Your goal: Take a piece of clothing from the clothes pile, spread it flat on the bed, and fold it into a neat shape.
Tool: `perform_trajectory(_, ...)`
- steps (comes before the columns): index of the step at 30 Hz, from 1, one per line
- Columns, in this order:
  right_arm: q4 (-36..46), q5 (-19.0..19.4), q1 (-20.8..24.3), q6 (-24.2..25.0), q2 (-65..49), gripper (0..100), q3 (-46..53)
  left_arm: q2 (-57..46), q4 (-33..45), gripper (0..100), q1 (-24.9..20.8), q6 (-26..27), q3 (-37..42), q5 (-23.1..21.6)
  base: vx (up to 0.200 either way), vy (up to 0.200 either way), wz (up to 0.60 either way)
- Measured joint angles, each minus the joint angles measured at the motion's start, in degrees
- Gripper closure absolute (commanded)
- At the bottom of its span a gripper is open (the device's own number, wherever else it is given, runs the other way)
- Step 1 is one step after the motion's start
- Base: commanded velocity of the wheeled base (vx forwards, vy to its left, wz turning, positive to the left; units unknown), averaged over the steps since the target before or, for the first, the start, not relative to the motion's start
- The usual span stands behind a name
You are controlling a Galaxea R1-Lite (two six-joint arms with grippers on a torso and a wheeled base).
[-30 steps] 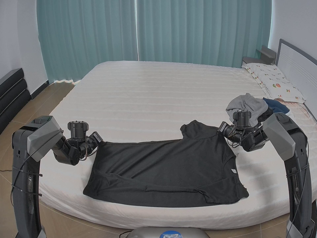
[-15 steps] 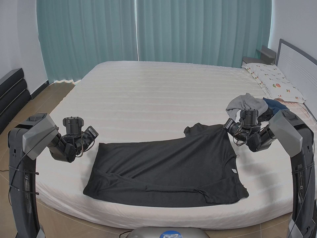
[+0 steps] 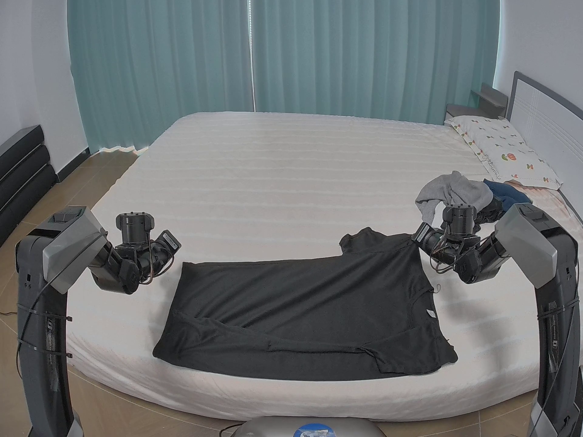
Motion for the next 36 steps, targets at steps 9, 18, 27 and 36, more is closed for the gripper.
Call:
perform_trajectory(9, 0.2, 0.0, 0.3, 0.0, 0.2, 100, 0.5, -4.6, 6.7, 0, -1.4, -0.1, 0.2, 0.4, 0.0, 0.0, 0.0)
perform_trajectory(18, 0.1, 0.0, 0.5, 0.0, -0.3, 100, 1.3, -7.4, 15.6, 0, -0.4, 4.0, -4.0, -7.3, 0.0, 0.0, 0.0)
perform_trajectory(27, -0.1, 0.0, 0.5, -0.1, -0.5, 100, 2.6, -0.3, 16.9, 0, 1.5, 12.0, -8.4, -16.7, 0.0, 0.0, 0.0)
perform_trajectory(36, -0.2, 0.0, 0.6, -0.2, -0.5, 100, 2.7, 4.2, 16.8, 0, 1.5, 13.8, -12.0, -17.8, 0.0, 0.0, 0.0)
